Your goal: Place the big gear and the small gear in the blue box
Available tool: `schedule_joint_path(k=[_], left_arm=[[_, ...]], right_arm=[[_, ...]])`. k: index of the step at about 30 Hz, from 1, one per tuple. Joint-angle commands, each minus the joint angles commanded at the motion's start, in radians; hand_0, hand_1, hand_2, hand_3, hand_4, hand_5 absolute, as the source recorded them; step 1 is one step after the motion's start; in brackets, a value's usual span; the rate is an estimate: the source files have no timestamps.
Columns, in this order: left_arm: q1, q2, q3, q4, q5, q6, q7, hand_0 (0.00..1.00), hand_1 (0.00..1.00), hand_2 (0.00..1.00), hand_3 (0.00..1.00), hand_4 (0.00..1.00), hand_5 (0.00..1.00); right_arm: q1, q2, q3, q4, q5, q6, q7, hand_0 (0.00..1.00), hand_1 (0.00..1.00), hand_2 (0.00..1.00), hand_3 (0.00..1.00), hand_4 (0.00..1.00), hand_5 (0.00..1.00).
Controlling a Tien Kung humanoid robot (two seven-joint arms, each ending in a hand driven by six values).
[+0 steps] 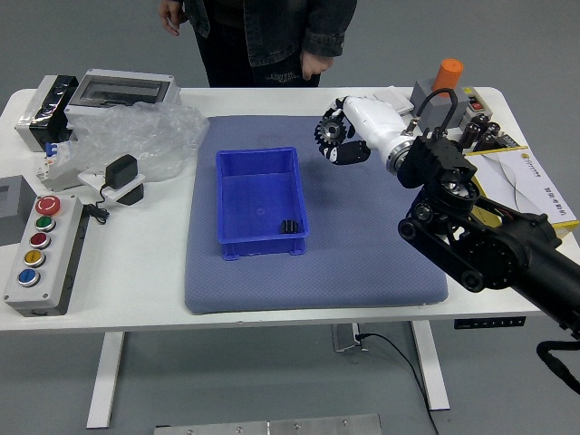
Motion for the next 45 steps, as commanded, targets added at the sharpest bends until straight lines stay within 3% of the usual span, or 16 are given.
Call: schedule_joint_path(k=[7,15,16,21,22,27,28,33,34,45], left_arm=[[0.004,-0.002,-0.003,0.0,0.003,-0.001,0.002,0.728,0.679,0.693,0.689,0.418,0.008],[0.006,-0.004,-0.005,0.0,0.006,-0.002,0.002,0.729,0.679,0.693,0.69,0.419,0.007],[0.006,-0.005,-0.004,0.0,0.005,-0.002,0.002,0.729,0.679,0.694,0.692,0.422,0.011],[0.009,-0.006,-0.001,0.0,0.002,0.0,0.002,0.729,0.679,0.694,0.692,0.422,0.011],[0.009,-0.006,-0.001,0.0,0.001,0.0,0.002,0.729,0.679,0.697,0.694,0.426,0.015],[0.009,-0.008,0.001,0.0,0.0,0.001,0.002,0.729,0.679,0.697,0.694,0.426,0.015],[0.009,-0.008,0.001,0.0,0.0,0.001,0.002,0.728,0.679,0.696,0.694,0.427,0.015],[0.009,-0.009,0.002,0.0,-0.002,0.002,0.001,0.728,0.679,0.696,0.694,0.427,0.015],[0.009,-0.009,0.002,0.0,-0.002,0.002,0.001,0.729,0.679,0.696,0.695,0.429,0.017],[0.005,-0.008,-0.003,0.0,0.001,0.0,-0.001,0.728,0.679,0.698,0.696,0.433,0.019]], right_arm=[[-0.01,0.036,-0.02,0.082,-0.003,0.001,-0.01,0.618,0.464,0.47,0.534,0.725,0.093],[-0.029,0.083,-0.05,0.093,0.009,-0.001,-0.009,0.617,0.466,0.473,0.537,0.73,0.092],[-0.031,0.088,-0.053,0.092,0.012,0.001,-0.01,0.627,0.488,0.507,0.584,0.687,0.145],[-0.038,0.102,-0.068,0.08,0.025,0.016,-0.017,0.627,0.488,0.507,0.584,0.687,0.145],[-0.04,0.104,-0.07,0.078,0.028,0.02,-0.019,0.646,0.533,0.58,0.666,0.654,0.279],[-0.046,0.108,-0.072,0.067,0.054,0.06,-0.035,0.646,0.533,0.58,0.666,0.654,0.279],[-0.047,0.108,-0.07,0.064,0.06,0.07,-0.038,0.615,0.55,0.69,0.872,0.792,0.399],[-0.048,0.106,-0.056,0.058,0.073,0.098,-0.045,0.615,0.55,0.69,0.872,0.792,0.399],[-0.048,0.105,-0.054,0.058,0.073,0.1,-0.045,0.657,0.597,0.758,0.929,0.837,0.428],[-0.048,0.075,-0.008,0.098,0.057,0.123,-0.059,0.668,0.596,0.766,0.929,0.851,0.454]])
